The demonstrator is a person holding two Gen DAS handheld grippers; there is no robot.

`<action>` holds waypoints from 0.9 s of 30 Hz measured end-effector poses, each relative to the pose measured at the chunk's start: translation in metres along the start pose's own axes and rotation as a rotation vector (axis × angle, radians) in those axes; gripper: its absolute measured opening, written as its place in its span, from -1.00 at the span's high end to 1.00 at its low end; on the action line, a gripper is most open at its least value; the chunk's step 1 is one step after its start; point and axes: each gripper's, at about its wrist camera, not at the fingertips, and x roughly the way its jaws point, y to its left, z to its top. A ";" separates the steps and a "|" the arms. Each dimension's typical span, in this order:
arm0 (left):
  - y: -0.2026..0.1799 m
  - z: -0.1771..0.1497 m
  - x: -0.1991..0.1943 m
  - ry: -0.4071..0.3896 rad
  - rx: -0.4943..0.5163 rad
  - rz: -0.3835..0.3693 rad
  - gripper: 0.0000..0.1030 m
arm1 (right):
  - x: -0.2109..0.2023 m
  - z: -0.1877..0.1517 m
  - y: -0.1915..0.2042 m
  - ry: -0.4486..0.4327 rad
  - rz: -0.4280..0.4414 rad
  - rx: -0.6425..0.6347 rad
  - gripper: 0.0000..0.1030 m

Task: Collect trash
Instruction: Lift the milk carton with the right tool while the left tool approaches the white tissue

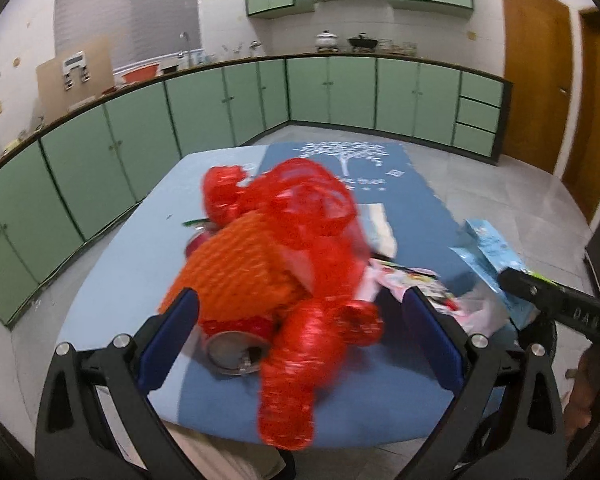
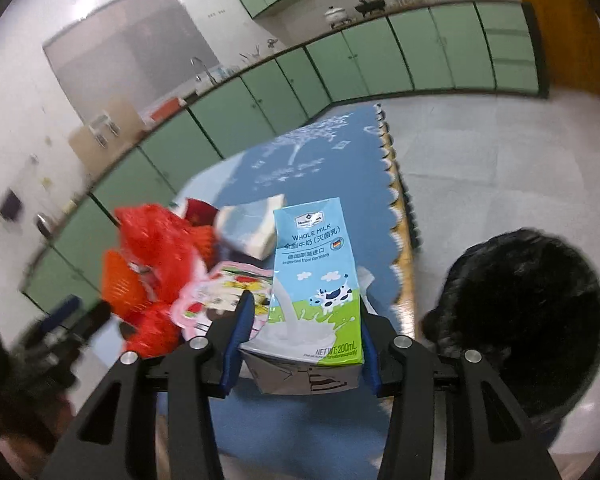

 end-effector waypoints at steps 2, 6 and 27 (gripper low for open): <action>-0.003 -0.001 0.001 0.008 0.002 -0.010 -0.91 | 0.006 0.000 0.000 0.027 -0.002 -0.008 0.08; 0.000 -0.004 -0.001 -0.008 0.004 0.028 -0.91 | 0.017 -0.005 0.002 0.055 0.006 -0.012 0.08; -0.040 -0.013 -0.008 -0.021 0.091 -0.130 -0.91 | -0.020 0.024 -0.014 -0.078 0.142 0.091 0.09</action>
